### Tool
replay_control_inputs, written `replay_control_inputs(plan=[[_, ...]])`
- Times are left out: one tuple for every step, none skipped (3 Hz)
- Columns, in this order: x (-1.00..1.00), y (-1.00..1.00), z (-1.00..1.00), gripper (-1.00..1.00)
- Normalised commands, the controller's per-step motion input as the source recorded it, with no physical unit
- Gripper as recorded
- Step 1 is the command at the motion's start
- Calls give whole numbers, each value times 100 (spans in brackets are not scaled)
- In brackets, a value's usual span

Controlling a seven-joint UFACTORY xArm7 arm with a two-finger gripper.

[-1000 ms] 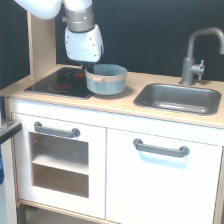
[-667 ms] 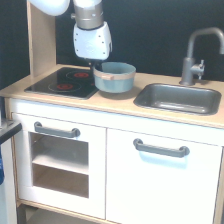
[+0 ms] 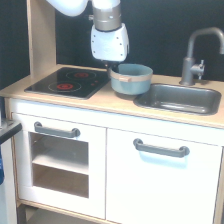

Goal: Place the pot in the sink

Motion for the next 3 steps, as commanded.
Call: replay_control_inputs(plan=[[100, 55, -40, -87], [61, 100, -100, -100], [-13, 7, -73, 70]])
